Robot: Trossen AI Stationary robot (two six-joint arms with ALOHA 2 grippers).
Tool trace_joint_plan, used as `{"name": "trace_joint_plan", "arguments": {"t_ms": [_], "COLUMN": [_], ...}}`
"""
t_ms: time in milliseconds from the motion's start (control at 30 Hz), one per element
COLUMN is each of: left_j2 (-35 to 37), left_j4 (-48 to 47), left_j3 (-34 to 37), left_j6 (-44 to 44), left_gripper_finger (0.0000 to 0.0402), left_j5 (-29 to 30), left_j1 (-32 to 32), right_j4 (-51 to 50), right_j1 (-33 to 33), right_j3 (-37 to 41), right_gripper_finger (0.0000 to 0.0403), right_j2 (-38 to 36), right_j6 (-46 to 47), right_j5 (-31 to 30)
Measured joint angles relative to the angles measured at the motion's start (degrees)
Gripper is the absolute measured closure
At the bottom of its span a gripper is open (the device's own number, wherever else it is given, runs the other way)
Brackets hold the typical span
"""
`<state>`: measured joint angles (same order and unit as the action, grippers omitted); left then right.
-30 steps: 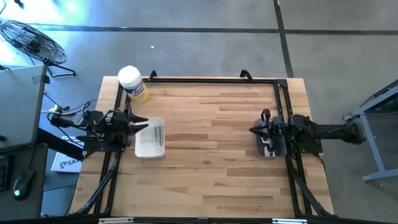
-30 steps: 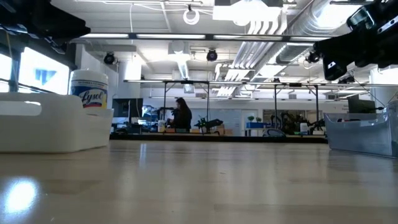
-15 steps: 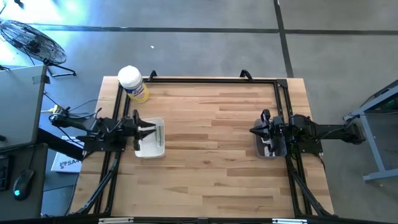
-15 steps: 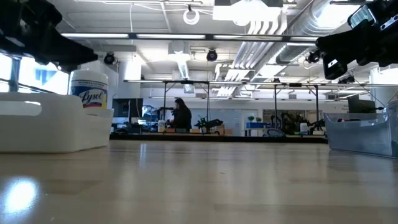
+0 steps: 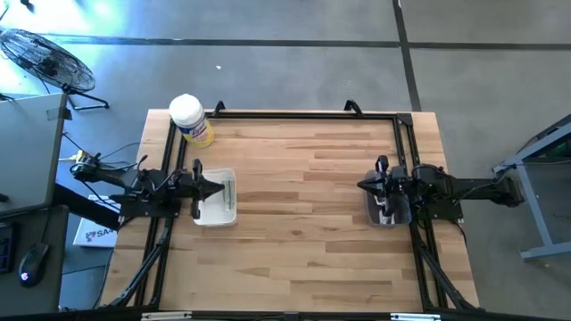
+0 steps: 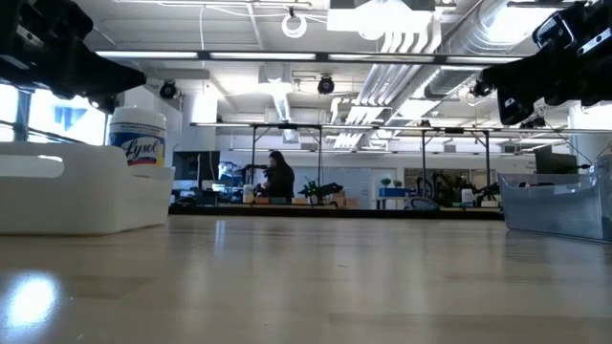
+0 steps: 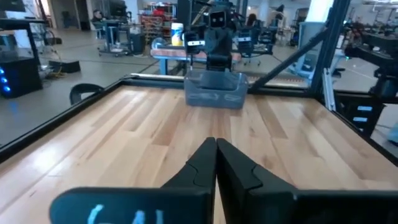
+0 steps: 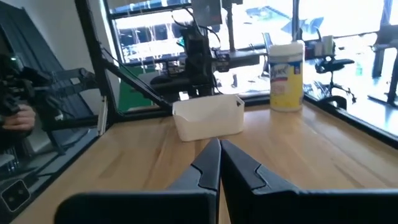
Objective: Pick & Place First Aid Supplies
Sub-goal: Return to Home Position
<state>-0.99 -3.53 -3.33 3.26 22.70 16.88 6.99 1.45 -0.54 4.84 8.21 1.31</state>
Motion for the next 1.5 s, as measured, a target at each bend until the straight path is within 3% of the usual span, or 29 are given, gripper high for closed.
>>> {"name": "trace_joint_plan", "arguments": {"t_ms": [133, 400, 600, 1500], "left_j2": [0.01, 0.12, 0.36, 0.52], "left_j4": [-0.09, 2.04, 10.23, 7.41], "left_j3": [0.00, 0.27, 2.58, 2.73], "left_j6": [-1.00, -5.41, -9.72, -12.01], "left_gripper_finger": [0.0389, 0.0400, 0.0401, 0.0401], "left_j5": [0.85, 10.36, 10.41, 8.90], "left_j1": [0.00, 0.00, -0.02, 0.00], "right_j4": [-2.25, -2.45, -2.49, -2.54], "right_j1": [0.00, 0.00, 0.00, 0.02], "right_j3": [0.02, 0.02, 0.02, 0.04], "right_gripper_finger": [0.0396, 0.0397, 0.0398, 0.0397], "right_j2": [0.00, 0.00, 0.00, 0.00], "right_j6": [0.49, 0.77, 0.75, 0.75], "right_j5": [-1.83, -1.82, -1.81, -1.78]}}
